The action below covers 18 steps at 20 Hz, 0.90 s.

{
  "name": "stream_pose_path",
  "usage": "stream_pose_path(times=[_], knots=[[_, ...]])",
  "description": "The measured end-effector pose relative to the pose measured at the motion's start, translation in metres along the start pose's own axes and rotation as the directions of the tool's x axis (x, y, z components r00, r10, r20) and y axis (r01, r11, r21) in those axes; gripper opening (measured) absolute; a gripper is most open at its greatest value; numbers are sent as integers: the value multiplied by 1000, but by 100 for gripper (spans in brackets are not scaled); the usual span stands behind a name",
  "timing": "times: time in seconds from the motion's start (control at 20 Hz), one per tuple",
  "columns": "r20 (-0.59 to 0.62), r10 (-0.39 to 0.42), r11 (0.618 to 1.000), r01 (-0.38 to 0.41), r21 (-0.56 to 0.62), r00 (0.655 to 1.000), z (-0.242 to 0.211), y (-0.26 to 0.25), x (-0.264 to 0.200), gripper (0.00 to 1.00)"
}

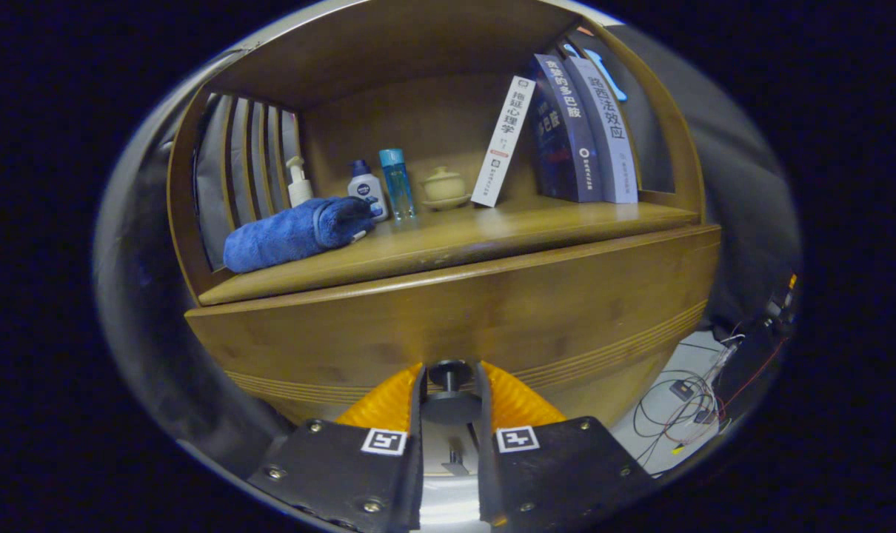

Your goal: Pull open the drawer, take out the items inside it, and place them on the countertop above the cabinet.

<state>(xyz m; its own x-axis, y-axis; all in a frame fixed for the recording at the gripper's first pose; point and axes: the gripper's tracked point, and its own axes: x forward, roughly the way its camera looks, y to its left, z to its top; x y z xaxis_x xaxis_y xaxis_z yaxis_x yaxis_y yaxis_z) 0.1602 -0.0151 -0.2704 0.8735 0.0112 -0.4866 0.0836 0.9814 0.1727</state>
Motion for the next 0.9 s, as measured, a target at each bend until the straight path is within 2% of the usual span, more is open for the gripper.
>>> stream_pose_path(times=[0.55, 0.9], knots=[[-8, -60, 998, 60, 24, 998, -28, -10, -87, 30], [-31, -93, 996, 93, 17, 995, -47, -15, -126, 29]])
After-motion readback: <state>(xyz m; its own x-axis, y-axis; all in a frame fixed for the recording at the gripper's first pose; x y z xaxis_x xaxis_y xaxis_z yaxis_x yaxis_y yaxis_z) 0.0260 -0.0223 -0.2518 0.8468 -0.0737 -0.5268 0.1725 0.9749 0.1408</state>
